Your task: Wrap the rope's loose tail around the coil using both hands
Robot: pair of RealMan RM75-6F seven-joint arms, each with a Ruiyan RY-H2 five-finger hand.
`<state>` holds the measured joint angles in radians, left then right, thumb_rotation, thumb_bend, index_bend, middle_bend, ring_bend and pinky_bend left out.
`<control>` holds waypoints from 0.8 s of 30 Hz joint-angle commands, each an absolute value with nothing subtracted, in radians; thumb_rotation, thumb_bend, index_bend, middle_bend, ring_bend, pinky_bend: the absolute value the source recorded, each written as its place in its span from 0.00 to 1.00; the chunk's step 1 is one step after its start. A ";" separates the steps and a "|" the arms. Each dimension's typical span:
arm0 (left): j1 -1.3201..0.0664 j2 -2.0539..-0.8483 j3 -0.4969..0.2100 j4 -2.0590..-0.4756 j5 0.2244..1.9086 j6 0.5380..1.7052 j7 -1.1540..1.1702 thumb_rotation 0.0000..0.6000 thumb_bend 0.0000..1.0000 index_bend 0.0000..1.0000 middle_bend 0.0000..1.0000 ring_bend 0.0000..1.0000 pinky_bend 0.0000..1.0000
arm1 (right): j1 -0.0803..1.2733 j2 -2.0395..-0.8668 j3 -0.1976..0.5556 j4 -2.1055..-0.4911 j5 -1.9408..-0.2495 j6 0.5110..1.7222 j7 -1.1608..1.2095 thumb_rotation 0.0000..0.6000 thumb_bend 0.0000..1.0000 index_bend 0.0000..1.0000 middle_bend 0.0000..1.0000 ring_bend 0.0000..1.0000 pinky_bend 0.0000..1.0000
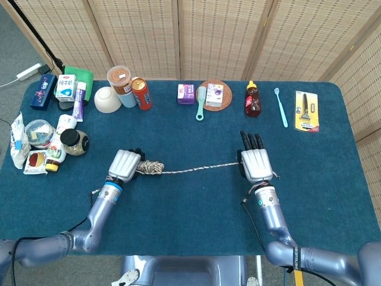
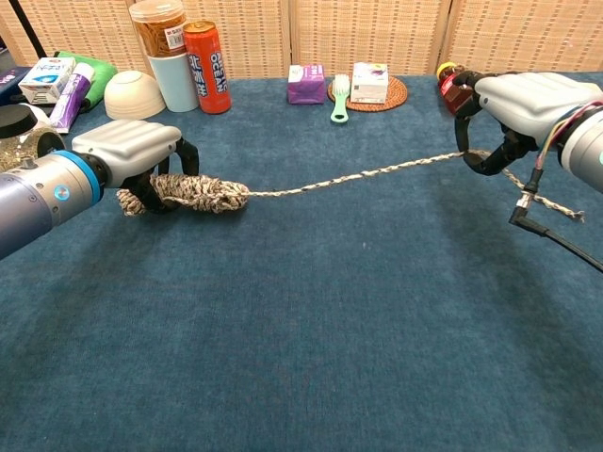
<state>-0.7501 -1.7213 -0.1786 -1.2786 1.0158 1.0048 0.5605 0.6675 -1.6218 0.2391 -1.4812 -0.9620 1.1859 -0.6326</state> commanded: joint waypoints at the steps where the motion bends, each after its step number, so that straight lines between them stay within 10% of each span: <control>1: -0.749 -1.709 -0.175 -1.273 1.065 1.016 0.516 1.00 0.40 0.55 0.36 0.43 0.61 | 0.666 -1.617 0.237 -1.489 -0.966 1.187 -0.630 1.00 0.51 0.62 0.00 0.00 0.00; 24: -0.815 -1.747 -0.157 -1.176 1.240 1.006 0.493 1.00 0.40 0.55 0.36 0.43 0.61 | 0.706 -1.558 0.314 -1.758 -0.966 1.248 -0.698 1.00 0.52 0.62 0.00 0.00 0.00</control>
<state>-0.8125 -1.7453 -0.1562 -1.1773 1.2392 1.0087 0.4906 0.6958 -1.5696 0.2963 -1.7297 -0.9757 1.2364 -0.6819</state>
